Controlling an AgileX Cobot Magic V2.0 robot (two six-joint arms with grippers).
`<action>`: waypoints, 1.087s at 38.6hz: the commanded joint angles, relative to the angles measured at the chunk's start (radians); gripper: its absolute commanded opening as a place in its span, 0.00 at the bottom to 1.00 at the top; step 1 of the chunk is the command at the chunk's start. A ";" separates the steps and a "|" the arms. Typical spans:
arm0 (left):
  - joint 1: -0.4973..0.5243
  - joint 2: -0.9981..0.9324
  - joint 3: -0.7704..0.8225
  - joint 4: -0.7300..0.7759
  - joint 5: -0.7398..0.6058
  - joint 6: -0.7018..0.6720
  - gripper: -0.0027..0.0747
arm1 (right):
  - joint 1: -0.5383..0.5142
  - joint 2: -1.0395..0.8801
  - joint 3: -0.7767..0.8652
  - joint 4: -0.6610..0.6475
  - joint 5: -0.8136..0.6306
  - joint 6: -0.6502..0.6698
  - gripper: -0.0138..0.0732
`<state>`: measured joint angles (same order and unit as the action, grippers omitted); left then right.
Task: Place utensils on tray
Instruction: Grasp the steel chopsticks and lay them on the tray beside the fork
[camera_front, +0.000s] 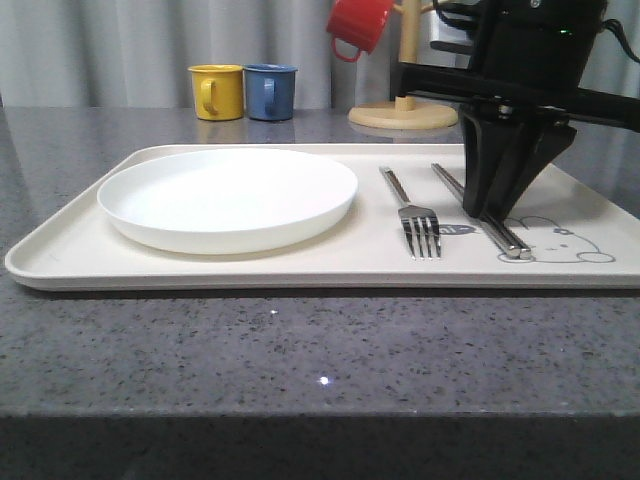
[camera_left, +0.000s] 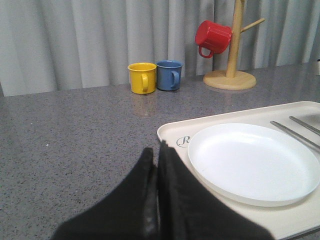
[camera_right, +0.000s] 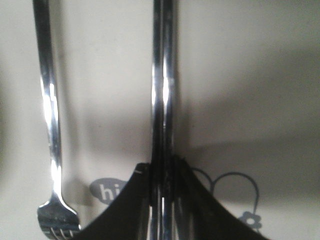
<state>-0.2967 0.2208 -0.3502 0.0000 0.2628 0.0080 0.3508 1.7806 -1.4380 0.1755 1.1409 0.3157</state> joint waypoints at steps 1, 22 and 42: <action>0.001 0.008 -0.028 -0.006 -0.086 -0.008 0.01 | 0.000 -0.039 -0.031 0.032 -0.036 0.000 0.18; 0.001 0.008 -0.028 -0.006 -0.086 -0.008 0.01 | 0.000 -0.039 -0.031 0.026 -0.011 0.008 0.33; 0.001 0.008 -0.028 -0.006 -0.086 -0.008 0.01 | -0.035 -0.086 -0.262 -0.261 0.196 -0.030 0.66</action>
<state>-0.2967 0.2208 -0.3502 0.0000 0.2628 0.0080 0.3423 1.7539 -1.6368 0.0000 1.2232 0.3202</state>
